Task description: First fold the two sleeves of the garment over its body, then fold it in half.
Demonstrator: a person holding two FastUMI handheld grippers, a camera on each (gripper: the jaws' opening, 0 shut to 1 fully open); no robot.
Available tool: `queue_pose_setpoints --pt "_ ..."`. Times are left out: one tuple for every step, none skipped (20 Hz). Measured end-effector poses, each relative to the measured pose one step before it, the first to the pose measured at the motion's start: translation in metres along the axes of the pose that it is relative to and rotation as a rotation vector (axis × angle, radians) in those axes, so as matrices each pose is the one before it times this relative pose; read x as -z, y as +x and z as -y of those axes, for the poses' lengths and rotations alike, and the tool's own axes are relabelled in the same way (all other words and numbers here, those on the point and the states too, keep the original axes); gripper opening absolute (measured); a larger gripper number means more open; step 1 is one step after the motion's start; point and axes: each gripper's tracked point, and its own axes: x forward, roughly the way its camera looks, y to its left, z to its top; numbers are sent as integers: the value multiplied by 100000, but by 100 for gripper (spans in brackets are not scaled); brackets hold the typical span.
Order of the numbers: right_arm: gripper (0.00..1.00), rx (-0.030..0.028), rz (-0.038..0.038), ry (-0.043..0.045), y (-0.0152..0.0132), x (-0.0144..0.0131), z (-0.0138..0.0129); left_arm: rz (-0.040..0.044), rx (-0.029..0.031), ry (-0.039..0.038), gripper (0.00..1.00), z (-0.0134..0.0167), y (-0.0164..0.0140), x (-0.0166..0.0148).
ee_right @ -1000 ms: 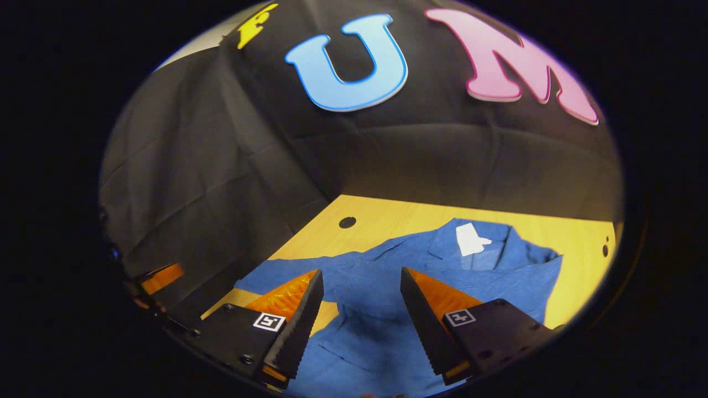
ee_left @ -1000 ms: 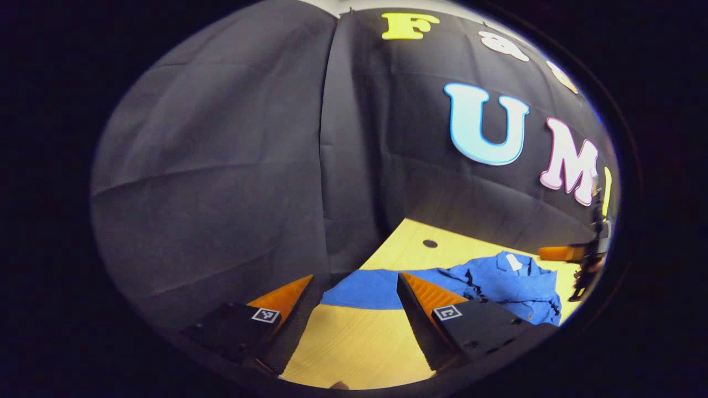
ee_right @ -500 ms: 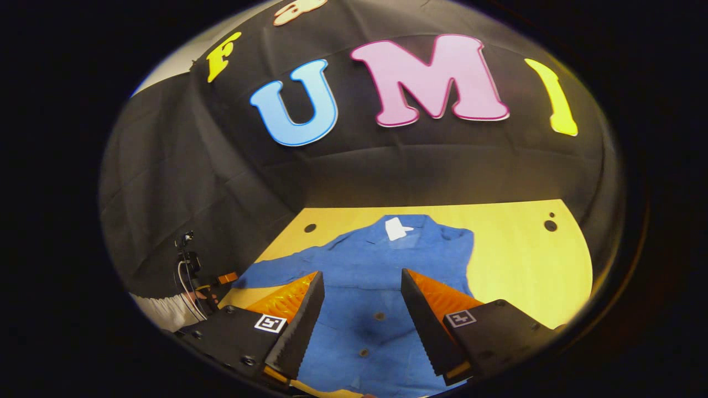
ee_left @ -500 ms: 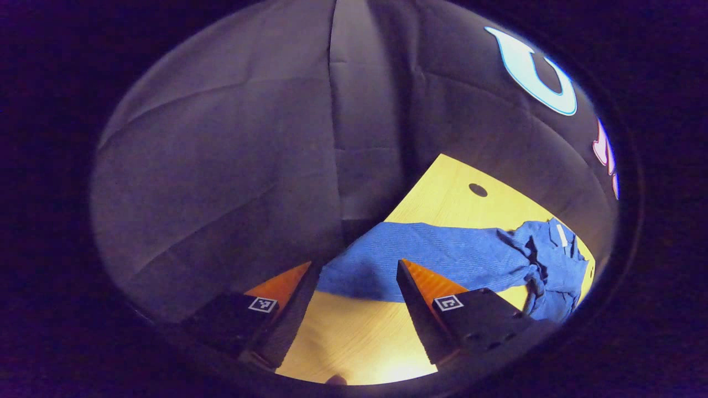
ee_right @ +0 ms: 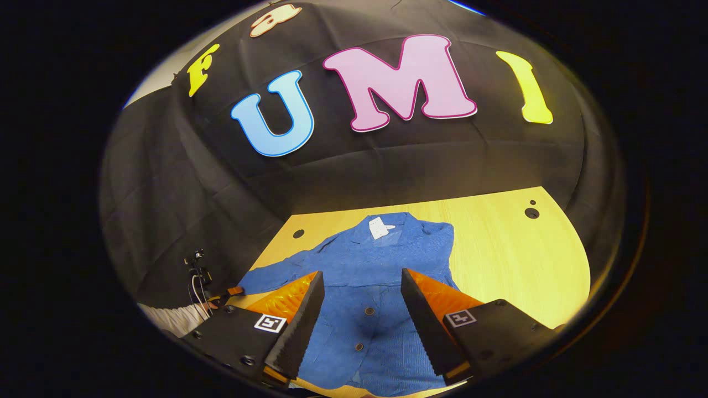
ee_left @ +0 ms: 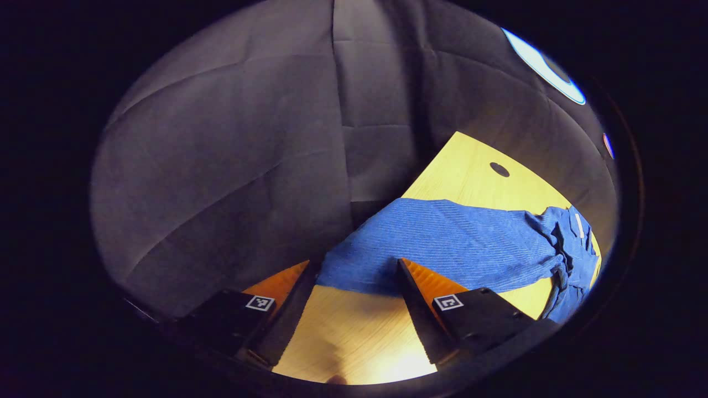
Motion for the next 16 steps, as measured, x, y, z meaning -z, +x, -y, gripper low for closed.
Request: queue_pose_setpoints --pt "89 25 -213 -221 -88 65 -20 -295 768 69 87 184 -38 183" --pt "89 95 -118 -256 -88 171 -42 -134 283 5 86 91 52 -7" --pt "89 -96 -373 -147 11 171 -107 185 -403 -55 85 -43 169 108" --pt "89 -178 -437 -42 -12 183 -126 624 222 -373 80 -8 192 21" --pt "89 -192 -104 -132 -67 78 -133 32 246 -154 75 66 -78 84" --pt "89 -181 -113 -386 -98 135 -18 560 -773 883 73 -114 95 -125" --pt "89 54 -393 -362 -140 122 27 -250 13 221 71 178 -60 206" --pt "89 62 -207 -160 -119 141 187 313 -865 1494 65 239 -9 -313" --pt "89 123 -436 18 -33 140 65 1189 -2294 2420 64 -153 -39 -191" --pt "89 -164 -323 176 -146 127 -9 -37 -310 1082 46 511 687 215" --pt "89 22 -88 225 -32 105 -131 -68 -1773 2727 29 602 -770 -872" --pt "89 17 -27 157 -57 149 -108 337 -629 3044 11 473 241 -228" --pt "89 130 39 86 -160 -83 92 51 174 2442 7 785 11 170" --pt "89 27 205 71 -208 -28 111 492 1080 628 4 800 367 -84" --pt "75 145 160 96 -256 -24 209 -80 1928 407 0 632 41 -91" --pt "75 368 229 149 -169 -25 318 795 1297 769 0 738 10 -360"
